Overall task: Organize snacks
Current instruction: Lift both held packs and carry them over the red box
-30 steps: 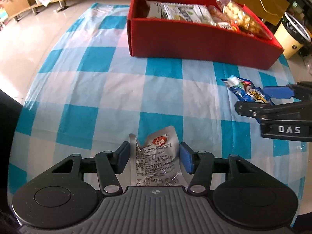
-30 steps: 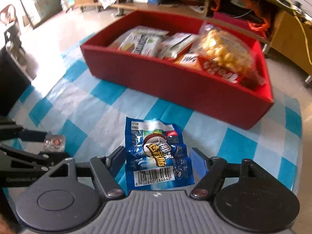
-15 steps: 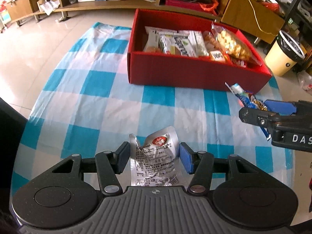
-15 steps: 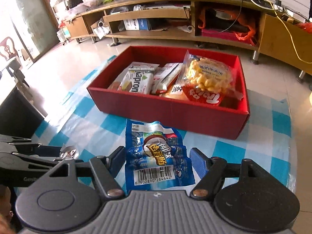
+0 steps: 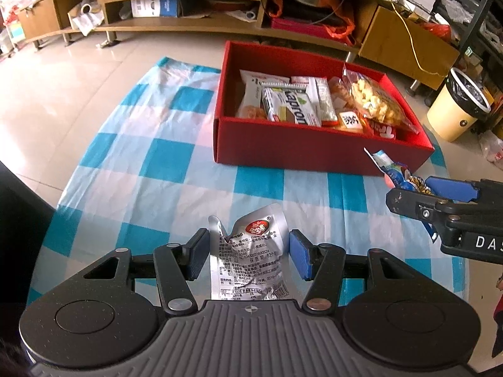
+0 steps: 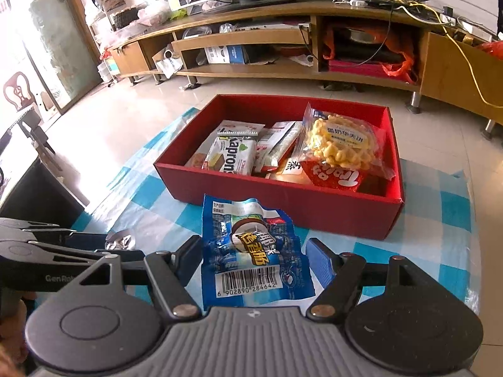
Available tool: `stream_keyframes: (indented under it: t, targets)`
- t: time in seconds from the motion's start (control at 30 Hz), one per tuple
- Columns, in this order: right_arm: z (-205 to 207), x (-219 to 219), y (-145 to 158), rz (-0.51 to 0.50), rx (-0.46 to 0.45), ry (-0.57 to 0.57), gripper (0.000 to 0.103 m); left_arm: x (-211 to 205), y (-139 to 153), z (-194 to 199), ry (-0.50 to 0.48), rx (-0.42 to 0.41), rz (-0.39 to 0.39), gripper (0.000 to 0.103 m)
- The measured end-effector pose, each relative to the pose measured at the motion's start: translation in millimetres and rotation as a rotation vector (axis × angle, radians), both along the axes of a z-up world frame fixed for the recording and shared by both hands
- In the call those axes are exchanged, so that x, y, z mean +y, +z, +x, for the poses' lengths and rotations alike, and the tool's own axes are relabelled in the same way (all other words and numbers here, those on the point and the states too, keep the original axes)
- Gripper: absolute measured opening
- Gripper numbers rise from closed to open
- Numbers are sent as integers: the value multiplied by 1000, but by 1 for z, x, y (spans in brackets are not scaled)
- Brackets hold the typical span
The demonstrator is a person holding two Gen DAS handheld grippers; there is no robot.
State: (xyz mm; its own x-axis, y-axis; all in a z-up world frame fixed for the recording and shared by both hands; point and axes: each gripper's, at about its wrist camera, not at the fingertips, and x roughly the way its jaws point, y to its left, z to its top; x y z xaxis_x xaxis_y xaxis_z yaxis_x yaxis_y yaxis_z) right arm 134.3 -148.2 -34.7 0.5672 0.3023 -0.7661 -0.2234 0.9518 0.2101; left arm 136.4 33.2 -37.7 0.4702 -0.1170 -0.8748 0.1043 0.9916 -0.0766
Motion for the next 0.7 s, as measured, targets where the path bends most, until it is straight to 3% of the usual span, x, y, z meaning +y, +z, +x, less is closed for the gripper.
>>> stream_keyframes:
  t: [0.7]
  targets:
    - [0,-4,33,41,-98,-23,69,-12,34,17,6,-113,-14,63]
